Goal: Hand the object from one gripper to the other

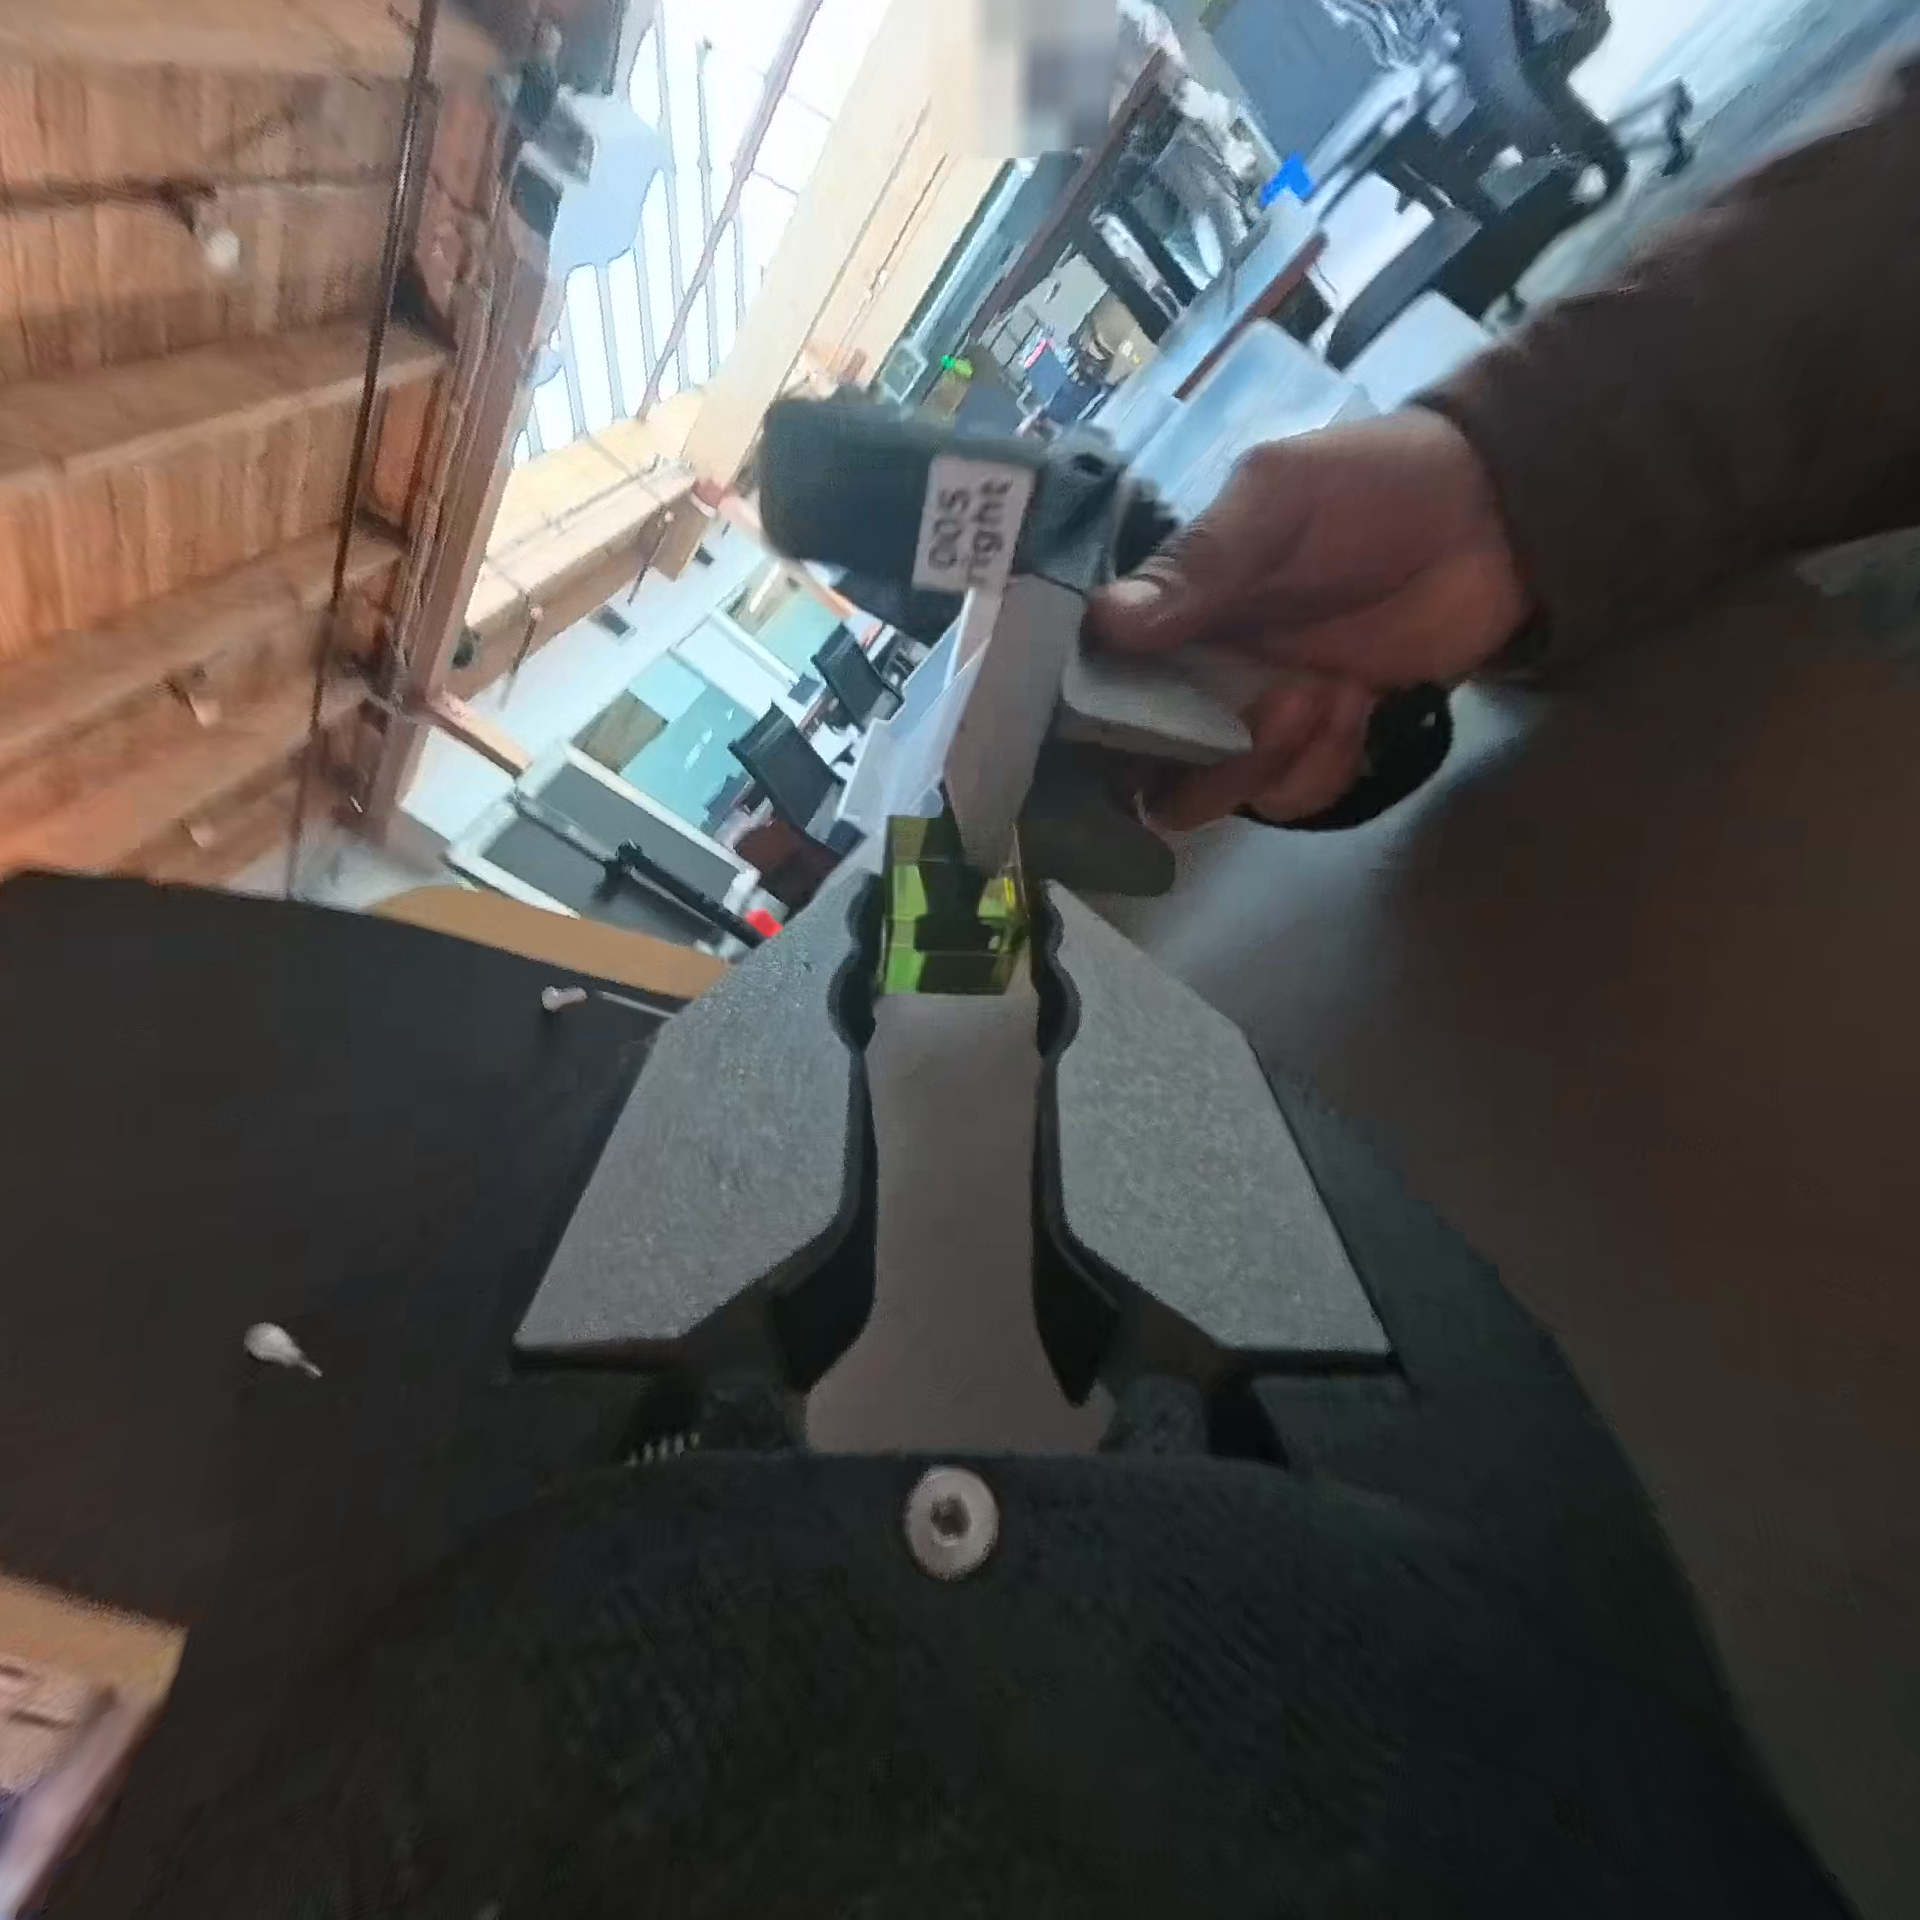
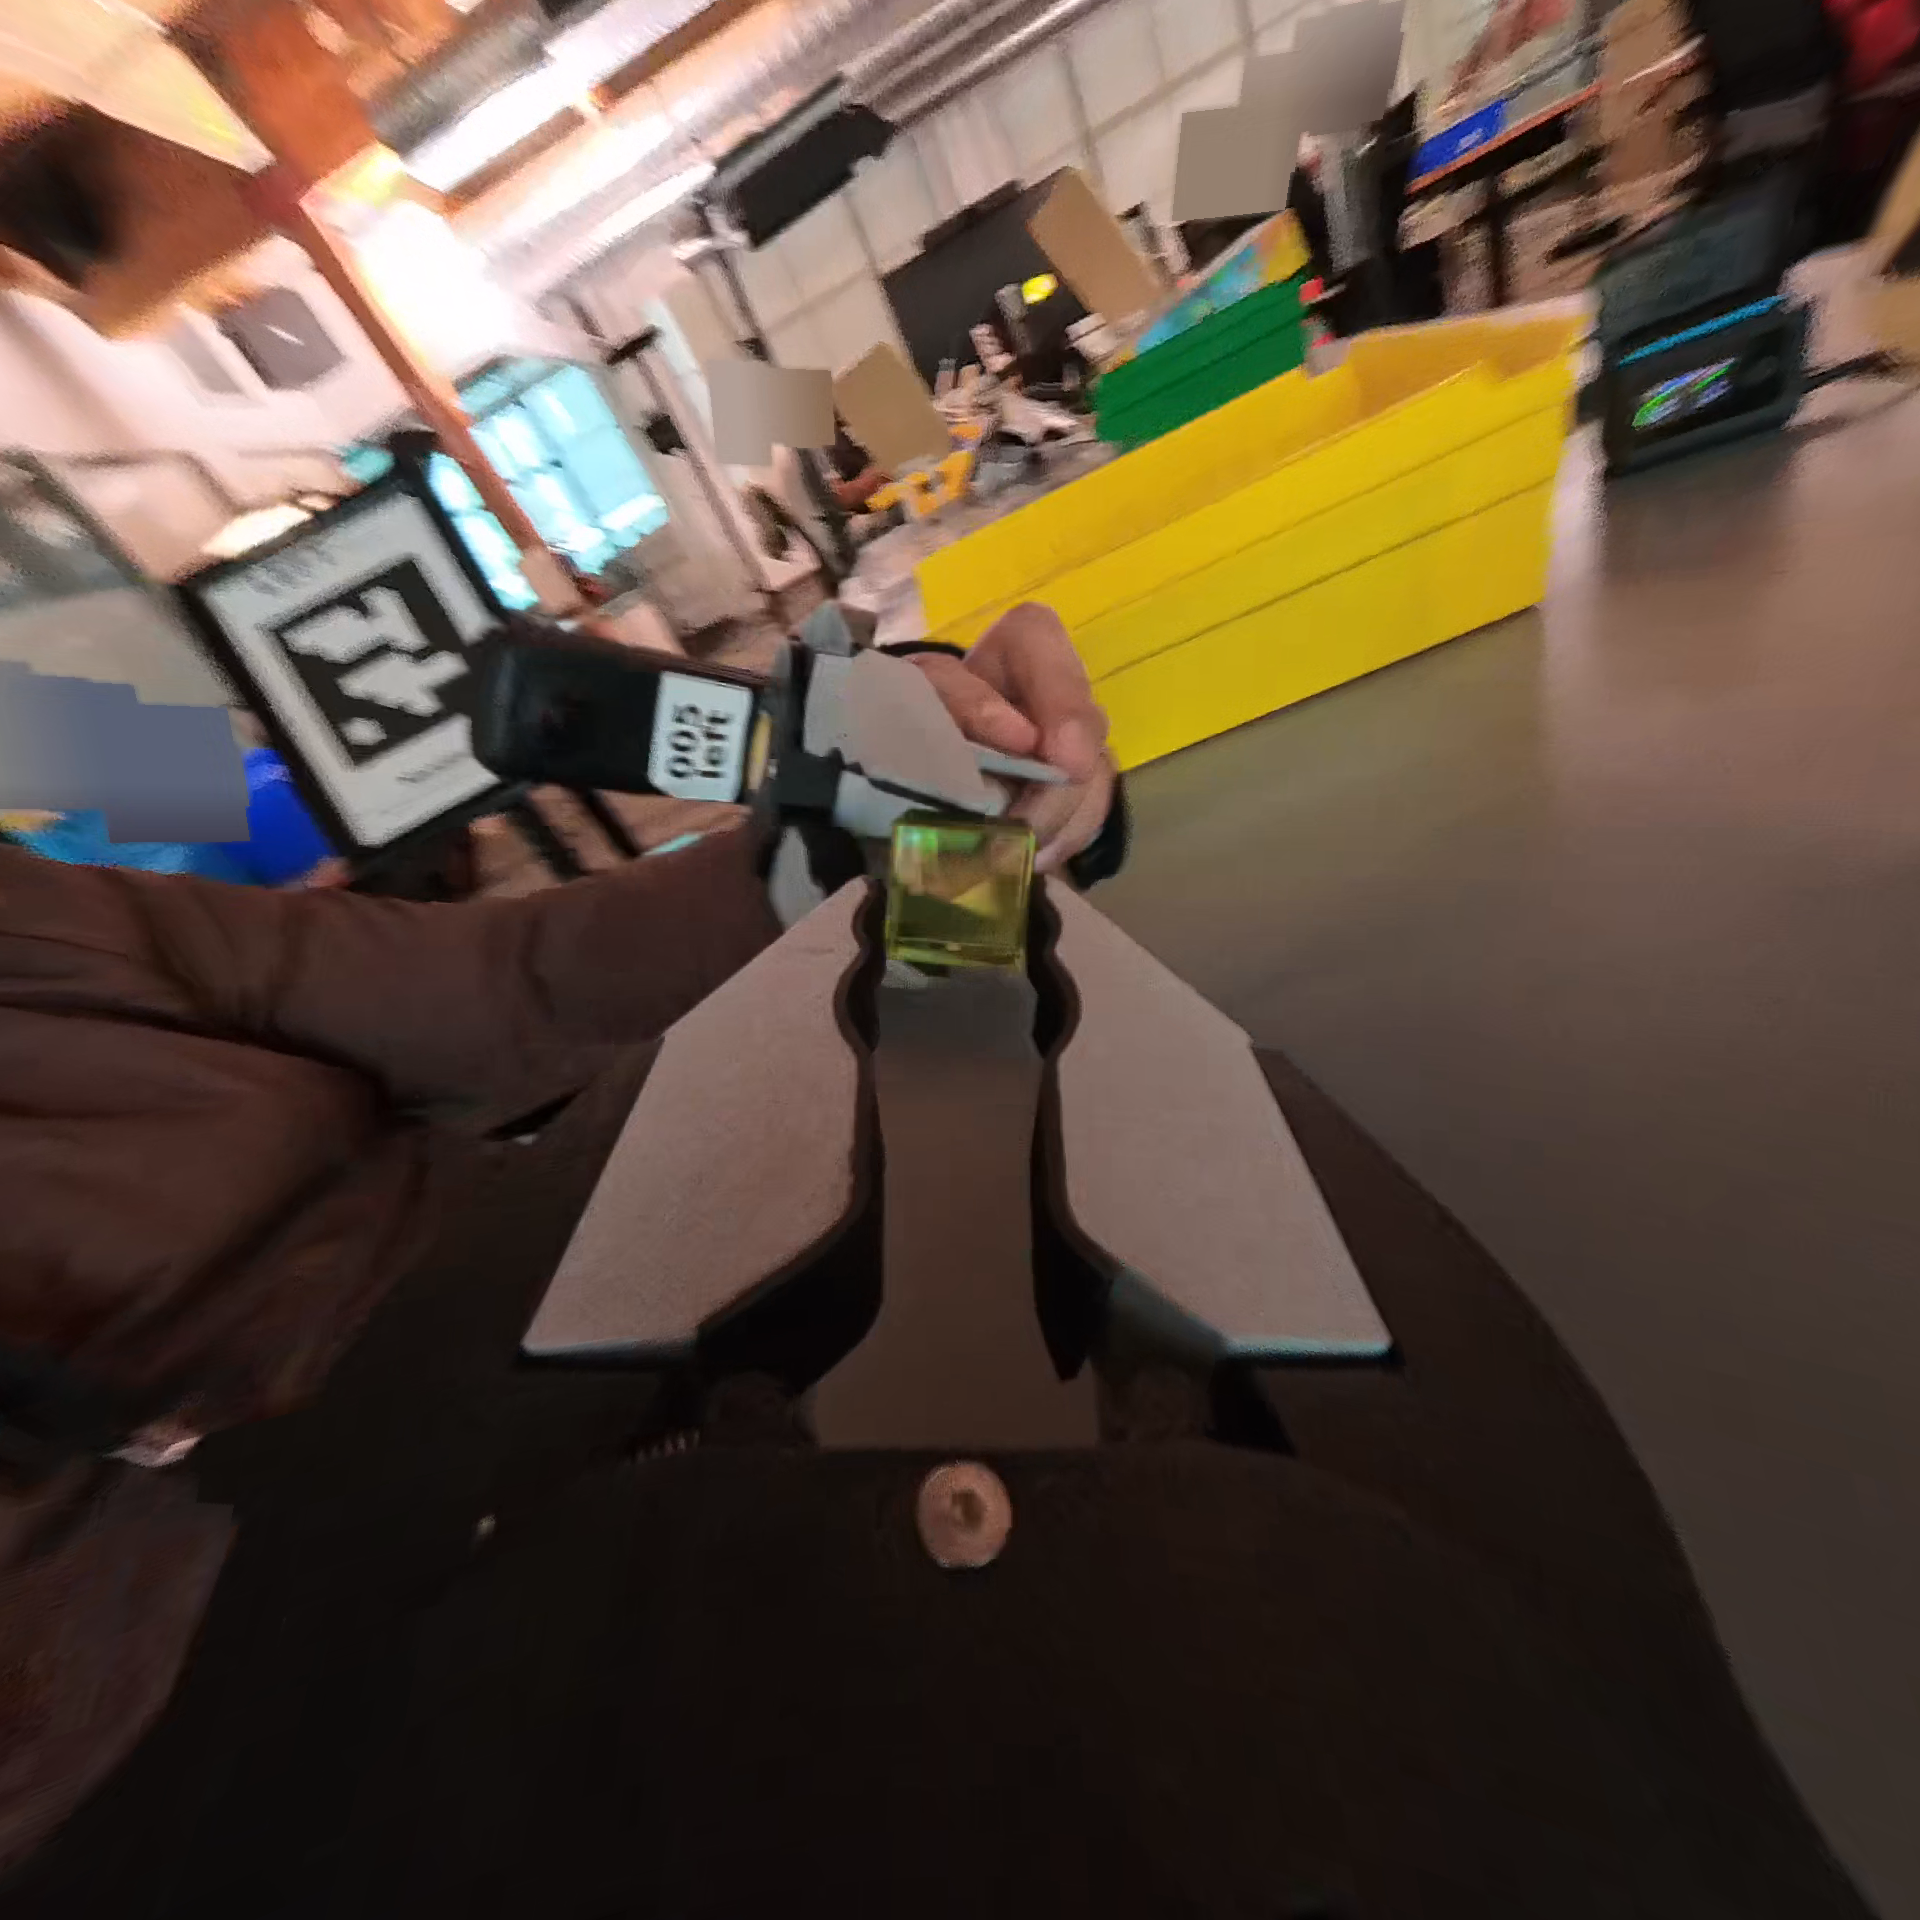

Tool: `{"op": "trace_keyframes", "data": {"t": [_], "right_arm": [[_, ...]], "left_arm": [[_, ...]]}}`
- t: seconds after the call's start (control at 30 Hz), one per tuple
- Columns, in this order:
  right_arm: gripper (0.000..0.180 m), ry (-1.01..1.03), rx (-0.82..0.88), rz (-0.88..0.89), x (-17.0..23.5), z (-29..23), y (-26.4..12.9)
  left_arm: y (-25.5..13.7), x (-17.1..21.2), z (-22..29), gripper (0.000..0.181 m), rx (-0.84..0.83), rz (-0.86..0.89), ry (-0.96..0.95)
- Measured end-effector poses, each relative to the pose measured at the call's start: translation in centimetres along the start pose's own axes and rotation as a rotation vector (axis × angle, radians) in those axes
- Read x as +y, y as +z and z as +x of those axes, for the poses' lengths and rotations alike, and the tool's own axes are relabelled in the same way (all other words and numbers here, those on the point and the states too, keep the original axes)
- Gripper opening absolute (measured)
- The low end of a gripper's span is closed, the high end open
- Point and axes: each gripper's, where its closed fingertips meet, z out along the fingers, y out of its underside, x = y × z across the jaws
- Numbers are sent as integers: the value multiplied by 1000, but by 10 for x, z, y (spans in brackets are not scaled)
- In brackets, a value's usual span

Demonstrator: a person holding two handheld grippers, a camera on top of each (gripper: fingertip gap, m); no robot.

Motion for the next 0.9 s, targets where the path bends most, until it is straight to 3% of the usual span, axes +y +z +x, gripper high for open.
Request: {"op": "trace_keyframes", "data": {"t": [0.1, 0.27, 0.5, 0.57, 0.7, 0.77, 0.9], "right_arm": [[24, -135, 157, 39, -11, 12, -10], [24, -528, 511, 18, -25, 27, -26], [24, -1028, 752, -139, -20, 21, -6], [24, -1132, 820, -204, -17, 24, -3], [24, -1305, 909, -323, -8, 27, 8], [23, -1308, 891, -341, -2, 26, 15], [25, -1211, 871, -359, 5, 35, 12]], "left_arm": [[-1, 2, -7, 35, 45, 14, -342], [-6, 16, -34, 44, -43, 12, -636], [1, 14, -11, 69, 212, 28, -1122], [2, 15, -9, 68, 259, 32, -1211], [3, 18, -8, 46, 243, 6, -1143], [2, 21, -10, 25, 200, -15, -1044], [2, 35, -9, 24, 147, -131, -828]]}}
